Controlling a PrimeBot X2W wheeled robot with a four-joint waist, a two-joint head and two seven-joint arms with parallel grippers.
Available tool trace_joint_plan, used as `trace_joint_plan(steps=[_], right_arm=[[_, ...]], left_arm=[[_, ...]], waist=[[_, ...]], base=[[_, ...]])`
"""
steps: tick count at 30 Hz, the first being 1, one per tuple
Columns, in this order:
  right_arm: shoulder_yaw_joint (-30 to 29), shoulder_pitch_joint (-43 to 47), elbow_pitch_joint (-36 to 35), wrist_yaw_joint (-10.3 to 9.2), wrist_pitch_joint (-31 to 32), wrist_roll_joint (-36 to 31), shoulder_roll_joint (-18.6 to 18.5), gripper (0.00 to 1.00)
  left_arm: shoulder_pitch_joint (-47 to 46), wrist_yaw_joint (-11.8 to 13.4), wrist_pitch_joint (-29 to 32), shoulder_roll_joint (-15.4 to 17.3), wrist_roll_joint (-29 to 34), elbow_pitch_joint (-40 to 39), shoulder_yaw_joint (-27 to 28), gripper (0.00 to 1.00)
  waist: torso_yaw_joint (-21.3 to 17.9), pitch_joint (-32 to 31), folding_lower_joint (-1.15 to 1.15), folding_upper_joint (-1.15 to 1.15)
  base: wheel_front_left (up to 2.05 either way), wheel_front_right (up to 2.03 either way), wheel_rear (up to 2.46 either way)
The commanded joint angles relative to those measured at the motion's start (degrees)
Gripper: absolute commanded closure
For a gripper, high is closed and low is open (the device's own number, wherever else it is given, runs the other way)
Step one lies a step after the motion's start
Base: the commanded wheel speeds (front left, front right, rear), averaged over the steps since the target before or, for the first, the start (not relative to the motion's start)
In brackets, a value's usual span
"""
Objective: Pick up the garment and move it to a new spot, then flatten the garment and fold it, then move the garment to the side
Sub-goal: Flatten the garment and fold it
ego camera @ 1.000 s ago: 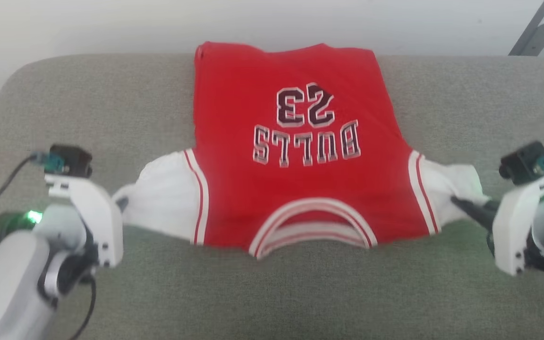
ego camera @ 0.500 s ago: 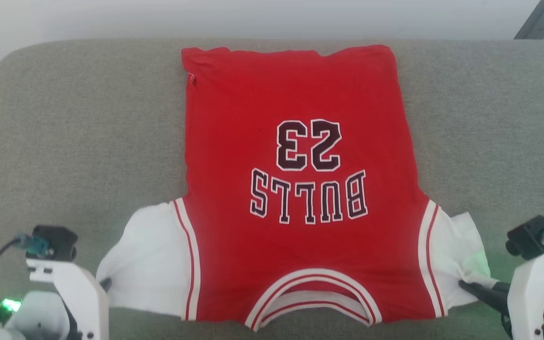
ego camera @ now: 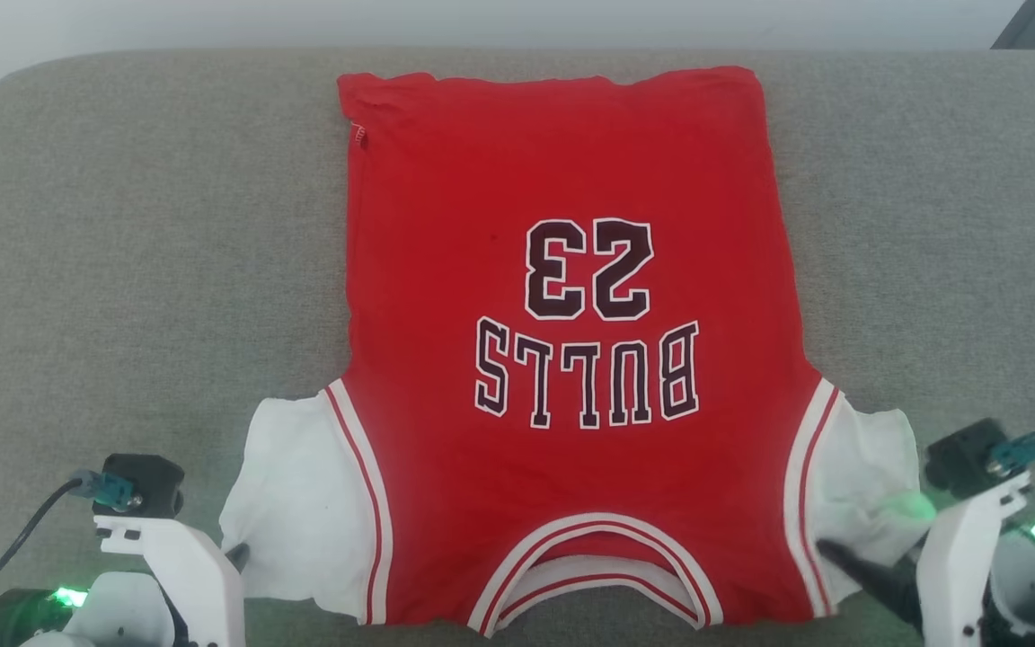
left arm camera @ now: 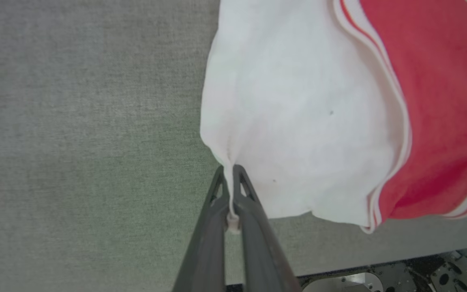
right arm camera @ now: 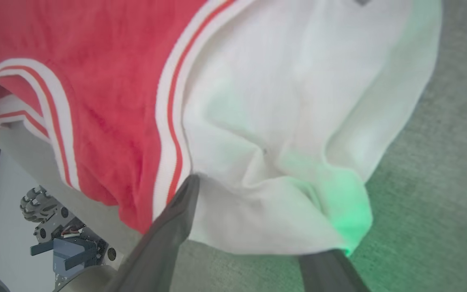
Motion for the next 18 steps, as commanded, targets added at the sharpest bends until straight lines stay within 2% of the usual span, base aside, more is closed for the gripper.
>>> trace_joint_plan(steps=[1,6,11,14,18], right_arm=[[-2.5,0.3,-1.2,-0.26,0.8,-1.5,0.3,0.00],[-7.9,0.2,-7.1,-0.15,1.6,-3.1,1.7,0.00],[-13.0,-4.5,-12.9,-0.15,0.6,-7.1,3.9,0.00],[-13.4,-10.2,-12.2,-0.15,-0.7,-9.9,5.1,0.00],[-11.6,-19.4,-6.9,-0.15,-2.5,-11.5,6.0,0.00]], left_arm=[[-0.7,-0.2,-0.8,-0.7,0.4,0.6,0.1,1.00],[-1.3,-0.4,-1.5,-1.3,0.7,1.0,-0.3,1.00],[-2.3,-0.6,-2.0,-2.3,0.9,0.8,-0.9,1.00],[-3.7,-0.8,-2.1,-3.2,1.6,0.9,-1.7,1.00],[-6.2,-1.8,-1.9,-4.5,2.0,1.3,-3.3,1.00]], waist=[[0.1,0.0,0.00,0.00],[0.4,0.2,0.00,0.00],[1.1,1.7,0.00,0.00],[2.0,2.8,0.00,0.00],[4.2,4.7,0.00,0.00]], base=[[0.00,0.00,0.00],[0.00,0.00,0.00],[0.00,0.00,0.00],[0.00,0.00,0.00],[0.00,0.00,0.00]])
